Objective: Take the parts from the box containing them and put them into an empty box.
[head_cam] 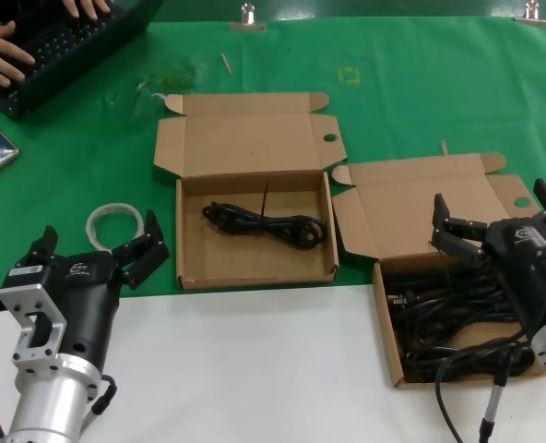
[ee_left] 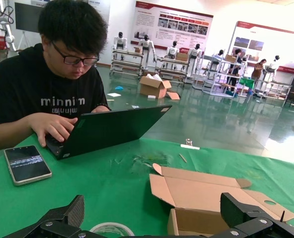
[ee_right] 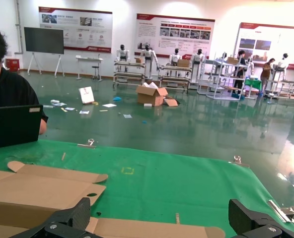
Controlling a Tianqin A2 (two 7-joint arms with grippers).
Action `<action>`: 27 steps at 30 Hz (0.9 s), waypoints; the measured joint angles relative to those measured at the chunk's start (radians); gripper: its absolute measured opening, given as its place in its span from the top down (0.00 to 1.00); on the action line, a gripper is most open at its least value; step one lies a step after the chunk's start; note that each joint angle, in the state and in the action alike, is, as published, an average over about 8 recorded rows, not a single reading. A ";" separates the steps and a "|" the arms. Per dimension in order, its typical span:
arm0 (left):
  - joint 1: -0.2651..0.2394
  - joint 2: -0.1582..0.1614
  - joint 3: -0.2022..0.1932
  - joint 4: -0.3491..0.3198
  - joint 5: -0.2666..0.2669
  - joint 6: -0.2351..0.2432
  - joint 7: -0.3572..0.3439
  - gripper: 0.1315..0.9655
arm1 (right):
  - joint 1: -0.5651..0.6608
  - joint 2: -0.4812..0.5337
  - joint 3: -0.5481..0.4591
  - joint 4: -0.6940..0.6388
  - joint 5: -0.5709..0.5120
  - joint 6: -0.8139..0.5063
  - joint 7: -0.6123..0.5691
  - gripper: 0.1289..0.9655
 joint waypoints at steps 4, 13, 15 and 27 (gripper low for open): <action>0.000 0.000 0.000 0.000 0.000 0.000 0.000 0.00 | 0.000 0.000 0.000 0.000 0.000 0.000 0.000 0.00; 0.000 0.000 0.000 0.000 0.000 0.000 0.000 0.00 | 0.000 0.000 0.000 0.000 0.000 0.000 0.000 0.00; 0.000 0.000 0.000 0.000 0.000 0.000 0.000 0.00 | 0.000 0.000 0.000 0.000 0.000 0.000 0.000 0.00; 0.000 0.000 0.000 0.000 0.000 0.000 0.000 0.00 | 0.000 0.000 0.000 0.000 0.000 0.000 0.000 0.00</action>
